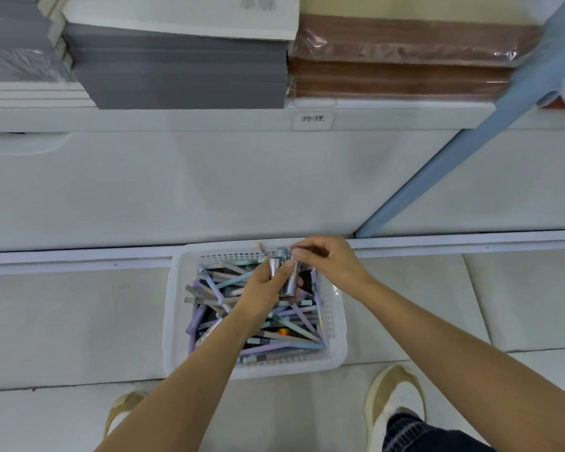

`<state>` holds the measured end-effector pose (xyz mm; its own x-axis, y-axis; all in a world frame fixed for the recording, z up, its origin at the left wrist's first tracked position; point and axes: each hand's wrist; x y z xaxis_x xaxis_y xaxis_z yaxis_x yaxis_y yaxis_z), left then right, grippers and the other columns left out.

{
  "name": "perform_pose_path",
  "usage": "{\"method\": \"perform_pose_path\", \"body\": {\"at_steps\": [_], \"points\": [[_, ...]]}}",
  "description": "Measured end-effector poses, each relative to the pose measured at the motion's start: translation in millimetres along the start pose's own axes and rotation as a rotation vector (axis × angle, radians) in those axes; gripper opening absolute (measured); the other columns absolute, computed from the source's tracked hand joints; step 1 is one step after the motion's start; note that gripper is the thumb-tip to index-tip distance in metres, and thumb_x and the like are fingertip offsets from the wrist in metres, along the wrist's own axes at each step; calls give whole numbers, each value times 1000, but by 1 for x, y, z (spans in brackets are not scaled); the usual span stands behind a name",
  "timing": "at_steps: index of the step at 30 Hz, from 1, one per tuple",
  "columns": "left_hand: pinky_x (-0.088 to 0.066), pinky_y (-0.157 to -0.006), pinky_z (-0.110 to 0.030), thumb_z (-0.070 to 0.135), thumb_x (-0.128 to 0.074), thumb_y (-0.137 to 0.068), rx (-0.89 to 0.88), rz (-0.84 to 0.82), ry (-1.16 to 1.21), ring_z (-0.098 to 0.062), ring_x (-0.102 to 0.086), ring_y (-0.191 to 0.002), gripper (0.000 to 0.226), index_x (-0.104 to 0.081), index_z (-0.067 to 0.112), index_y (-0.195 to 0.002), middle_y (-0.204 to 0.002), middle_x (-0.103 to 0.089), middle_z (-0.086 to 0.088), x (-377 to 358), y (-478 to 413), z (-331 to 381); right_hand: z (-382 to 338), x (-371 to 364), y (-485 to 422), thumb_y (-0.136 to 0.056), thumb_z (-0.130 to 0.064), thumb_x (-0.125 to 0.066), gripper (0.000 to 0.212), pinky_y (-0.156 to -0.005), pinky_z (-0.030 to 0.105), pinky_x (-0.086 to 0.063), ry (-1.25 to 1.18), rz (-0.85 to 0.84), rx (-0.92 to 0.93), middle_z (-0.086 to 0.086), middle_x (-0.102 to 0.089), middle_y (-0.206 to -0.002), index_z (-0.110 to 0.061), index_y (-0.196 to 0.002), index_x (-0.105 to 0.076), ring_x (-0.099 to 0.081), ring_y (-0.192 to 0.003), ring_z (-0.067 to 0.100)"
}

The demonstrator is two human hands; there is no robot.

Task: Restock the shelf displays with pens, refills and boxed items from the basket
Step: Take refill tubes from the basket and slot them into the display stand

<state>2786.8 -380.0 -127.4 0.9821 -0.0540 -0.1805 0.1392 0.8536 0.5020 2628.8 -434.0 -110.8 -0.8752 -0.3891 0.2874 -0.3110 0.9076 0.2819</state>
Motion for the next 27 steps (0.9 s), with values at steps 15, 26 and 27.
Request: {"method": "perform_pose_path", "body": {"at_steps": [15, 26, 27], "points": [[-41, -54, -28, 27, -50, -100, 60, 51, -65, -16, -47, -55, 34, -51, 4, -74, -65, -54, -13, 11, 4, -9, 58, 6, 6, -78, -30, -77, 29, -89, 31, -42, 826, 61, -2, 4, -41, -124, -15, -101, -69, -37, -118, 23], [-41, -44, -20, 25, -54, -98, 63, 97, 112, -13, -52, -47, 30, -60, -3, -88, -61, -57, -6, 12, 10, 8, -2, 32, 6, -87, -20, -70, 14, -63, 19, -48, -27, 10, -63, -3, -66, -77, -15, -92, -58, -57, -64, 4], [-39, -42, -18, 21, -52, -99, 49, 115, 125, -10, -49, -42, 28, -60, -4, -89, -59, -57, -5, 11, 12, 13, -11, 32, 6, -89, -17, -68, 12, -63, 21, -50, -117, -13, -77, -1, -67, -75, -12, -92, -56, -59, -64, 8]]}}
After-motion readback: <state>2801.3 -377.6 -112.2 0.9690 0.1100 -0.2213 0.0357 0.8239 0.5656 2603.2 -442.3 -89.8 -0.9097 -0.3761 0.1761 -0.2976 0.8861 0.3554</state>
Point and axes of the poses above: each hand's wrist, its own y-axis away from the middle knuckle, its own x-axis out of the back of the hand, z = x × y
